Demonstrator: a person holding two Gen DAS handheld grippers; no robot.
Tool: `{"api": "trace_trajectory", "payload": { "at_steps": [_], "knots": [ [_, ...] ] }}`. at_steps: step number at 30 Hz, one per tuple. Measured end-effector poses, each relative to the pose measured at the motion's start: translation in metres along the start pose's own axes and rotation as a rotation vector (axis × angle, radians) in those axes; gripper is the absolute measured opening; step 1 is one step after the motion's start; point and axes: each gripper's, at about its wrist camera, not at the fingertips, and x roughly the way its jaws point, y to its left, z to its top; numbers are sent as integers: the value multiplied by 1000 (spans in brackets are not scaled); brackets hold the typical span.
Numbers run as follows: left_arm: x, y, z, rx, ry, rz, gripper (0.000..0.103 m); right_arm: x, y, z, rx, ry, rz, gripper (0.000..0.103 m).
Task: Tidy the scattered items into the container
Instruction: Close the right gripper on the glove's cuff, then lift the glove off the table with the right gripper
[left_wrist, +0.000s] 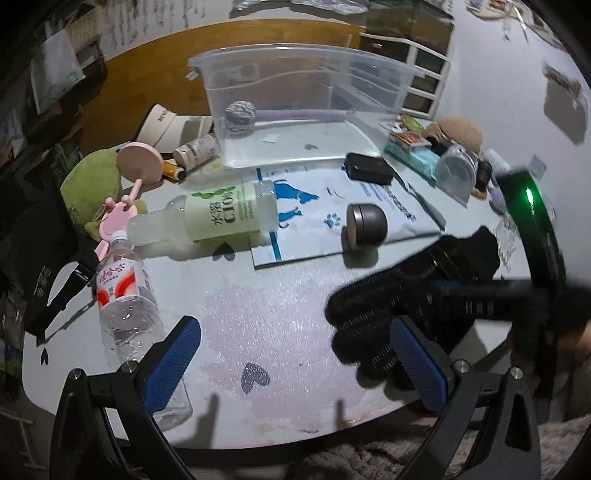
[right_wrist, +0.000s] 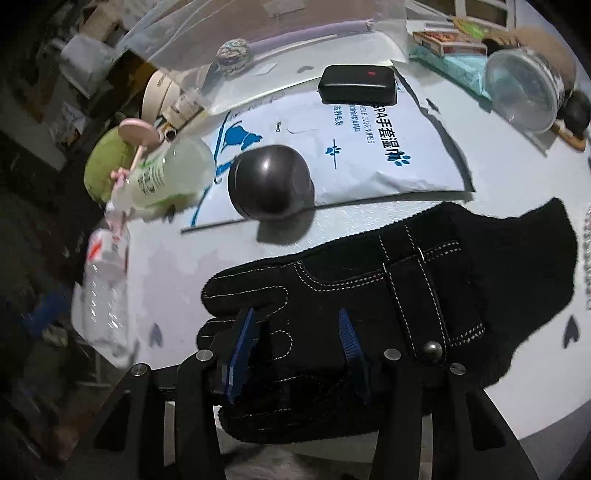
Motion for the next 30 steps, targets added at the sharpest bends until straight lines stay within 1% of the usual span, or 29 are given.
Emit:
{"api": "trace_trajectory", "payload": {
  "at_steps": [7, 12, 14, 16, 19, 21, 23, 25, 27, 30],
  "knots": [
    [25, -22, -14, 96, 21, -22, 103, 10, 11, 9, -26, -7, 16, 48],
    [41, -36, -17, 145, 29, -5, 103, 16, 14, 20, -40, -1, 41, 47],
    [48, -36, -17, 148, 36, 8, 103, 18, 16, 24, -49, 4, 45, 47],
    [60, -33, -17, 130, 67, 29, 103, 20, 17, 27, -62, 10, 48, 47],
    [74, -27, -16, 100, 105, 30, 103, 16, 12, 31, -53, 32, 91, 47],
    [82, -28, -18, 115, 122, 38, 103, 10, 5, 34, -23, 38, 132, 47],
    [87, -30, -20, 127, 132, 46, 103, -3, -2, 38, -5, 26, 163, 48],
    [89, -29, -20, 119, 138, 45, 103, -19, -6, 42, -16, 0, 176, 48],
    [90, -27, -19, 111, 137, 50, 103, -35, -12, 47, -50, -38, 139, 48],
    [93, -21, -15, 88, 134, 60, 103, -44, -32, 60, -80, -75, 3, 48]
  ]
}}
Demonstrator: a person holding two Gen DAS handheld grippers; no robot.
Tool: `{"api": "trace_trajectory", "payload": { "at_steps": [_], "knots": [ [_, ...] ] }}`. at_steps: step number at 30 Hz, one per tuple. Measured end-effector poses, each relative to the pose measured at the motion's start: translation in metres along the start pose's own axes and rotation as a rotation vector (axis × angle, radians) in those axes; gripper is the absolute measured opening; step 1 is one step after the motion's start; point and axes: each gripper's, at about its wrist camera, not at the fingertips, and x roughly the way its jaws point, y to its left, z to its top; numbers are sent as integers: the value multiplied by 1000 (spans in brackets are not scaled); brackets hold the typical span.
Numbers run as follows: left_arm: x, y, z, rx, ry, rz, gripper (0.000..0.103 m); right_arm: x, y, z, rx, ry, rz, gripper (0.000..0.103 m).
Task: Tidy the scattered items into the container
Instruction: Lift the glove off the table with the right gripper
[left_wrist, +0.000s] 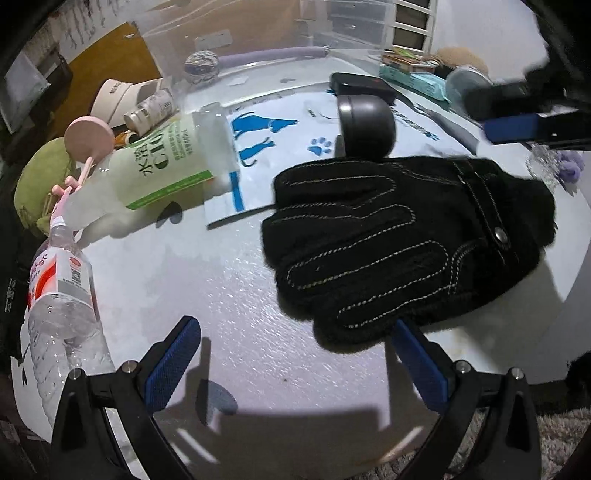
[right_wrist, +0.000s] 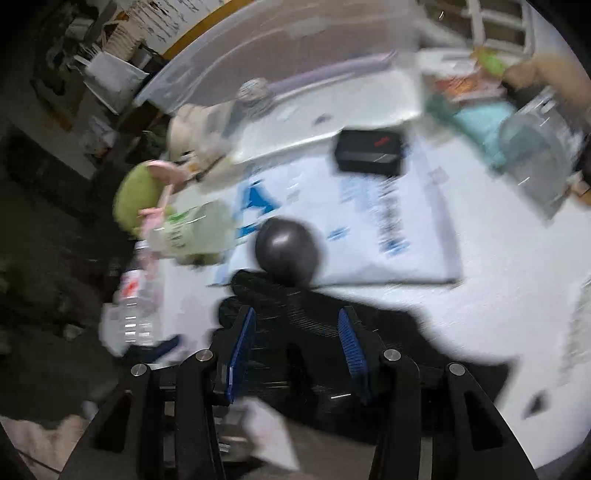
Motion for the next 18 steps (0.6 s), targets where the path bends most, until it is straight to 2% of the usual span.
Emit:
{"api": "trace_trajectory", "payload": {
  "at_steps": [4, 6, 8, 18],
  "knots": [
    [2, 9, 3, -23, -4, 21, 103, 12, -34, 9, 40, 19, -90, 48],
    [3, 13, 5, -29, -3, 28, 103, 25, -48, 7, 57, 61, -117, 48],
    [4, 15, 6, -27, -4, 39, 103, 35, -54, -2, 76, 112, -95, 48],
    [6, 40, 15, -111, -10, 71, 103, 27, -46, -56, 134, 156, -27, 48]
  ]
}}
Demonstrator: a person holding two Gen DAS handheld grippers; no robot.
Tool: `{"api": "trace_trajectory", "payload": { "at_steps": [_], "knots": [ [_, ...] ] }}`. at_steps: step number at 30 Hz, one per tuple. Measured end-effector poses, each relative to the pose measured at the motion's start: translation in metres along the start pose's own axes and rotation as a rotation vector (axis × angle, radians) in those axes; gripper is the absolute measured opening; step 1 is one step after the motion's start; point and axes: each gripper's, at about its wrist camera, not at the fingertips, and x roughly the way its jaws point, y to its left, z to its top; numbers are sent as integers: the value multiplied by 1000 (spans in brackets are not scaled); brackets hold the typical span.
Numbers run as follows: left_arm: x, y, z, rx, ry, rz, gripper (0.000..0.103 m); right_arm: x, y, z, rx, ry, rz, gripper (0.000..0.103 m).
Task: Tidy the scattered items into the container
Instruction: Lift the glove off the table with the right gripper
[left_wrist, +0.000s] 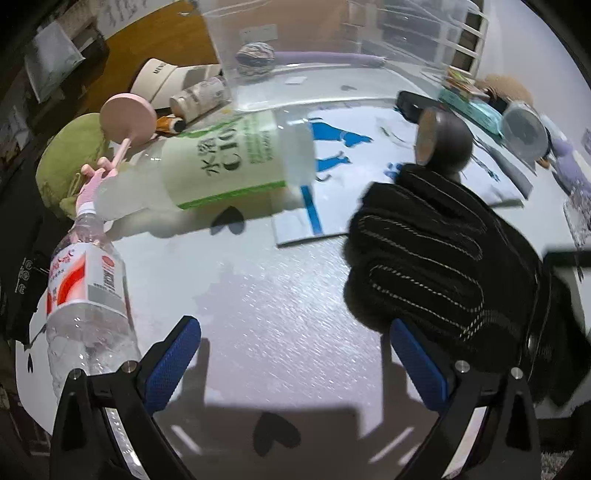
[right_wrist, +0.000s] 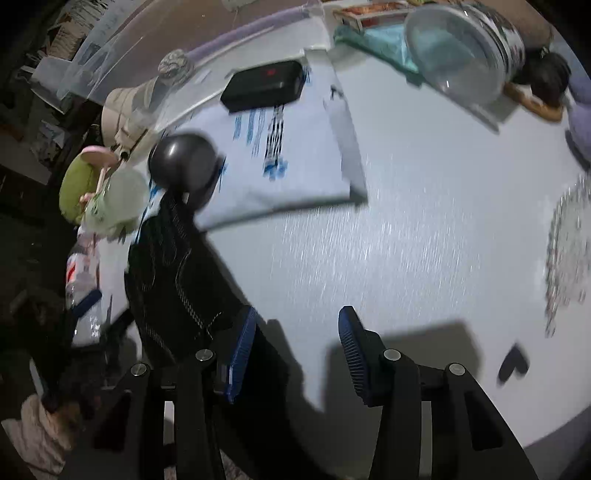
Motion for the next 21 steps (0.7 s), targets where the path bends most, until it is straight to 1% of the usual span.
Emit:
{"api": "trace_trajectory", "payload": {
  "at_steps": [4, 7, 11, 13, 15, 17, 21],
  "knots": [
    [-9, 4, -1, -7, -17, -7, 103, 0, 7, -17, 5, 10, 13, 47],
    [-21, 2, -5, -13, -34, -40, 103, 4, 16, -21, -2, 16, 23, 47],
    [-35, -9, -13, 11, -48, -91, 103, 9, 28, -27, -32, 32, 45, 47],
    [-35, -21, -20, 64, -44, -80, 103, 10, 30, -29, -30, 41, 71, 47],
    [-29, -30, -27, 113, -29, -44, 103, 11, 29, -30, -14, 41, 109, 47],
    [-25, -32, -30, 119, -20, -30, 103, 8, 26, -30, 23, 33, 162, 47],
    [-21, -29, -29, 111, -9, -40, 103, 6, 21, -27, 75, 24, 258, 48]
  ]
}}
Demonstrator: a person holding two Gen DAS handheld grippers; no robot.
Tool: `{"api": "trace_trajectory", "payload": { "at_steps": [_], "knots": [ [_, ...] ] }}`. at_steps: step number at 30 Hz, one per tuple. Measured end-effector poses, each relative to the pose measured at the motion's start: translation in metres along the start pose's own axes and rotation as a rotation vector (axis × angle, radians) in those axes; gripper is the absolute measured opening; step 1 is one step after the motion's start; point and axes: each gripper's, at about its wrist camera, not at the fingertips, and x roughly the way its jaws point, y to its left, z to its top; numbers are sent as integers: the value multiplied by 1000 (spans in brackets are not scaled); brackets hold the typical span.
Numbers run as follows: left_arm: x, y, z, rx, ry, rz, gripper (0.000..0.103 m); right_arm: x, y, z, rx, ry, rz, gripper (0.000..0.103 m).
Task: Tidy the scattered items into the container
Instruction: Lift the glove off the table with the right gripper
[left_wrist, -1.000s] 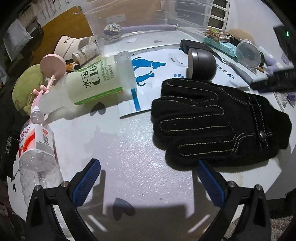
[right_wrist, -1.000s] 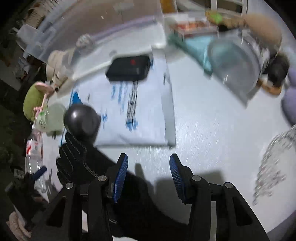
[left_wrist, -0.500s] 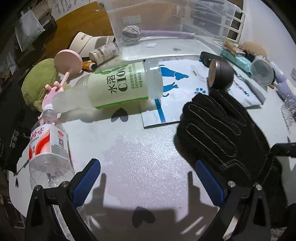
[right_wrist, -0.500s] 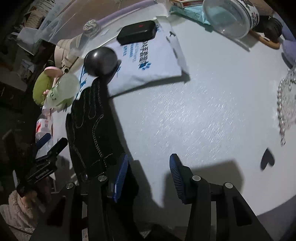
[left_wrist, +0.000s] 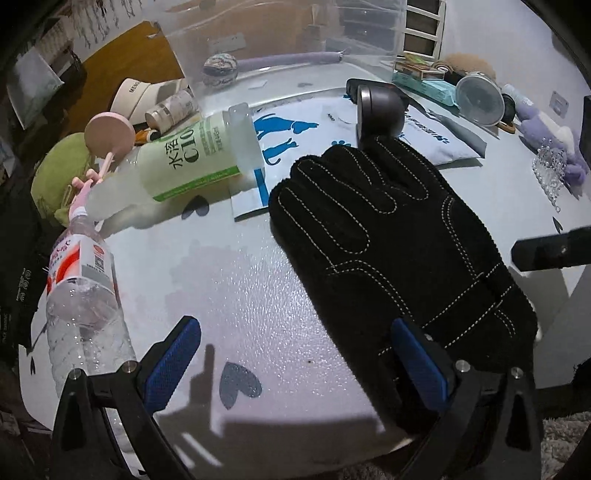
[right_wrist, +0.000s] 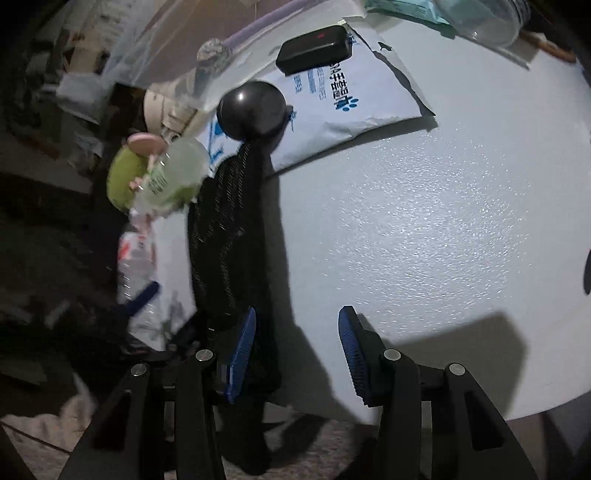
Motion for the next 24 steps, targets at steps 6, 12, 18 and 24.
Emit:
{"api": "trace_trajectory", "payload": {
  "at_steps": [6, 12, 18, 24],
  "knots": [
    [3, 3, -3, -24, 0, -16, 103, 10, 9, 6, -20, 47, 61, 48],
    [5, 4, -4, -45, 7, -34, 103, 13, 9, -8, -24, 99, 69, 48],
    [8, 11, -4, -105, 38, -71, 103, -2, 11, -26, -38, 88, 43, 48],
    [8, 11, -5, -121, 38, -83, 103, 22, 12, -34, 2, 171, 126, 47]
  ]
}}
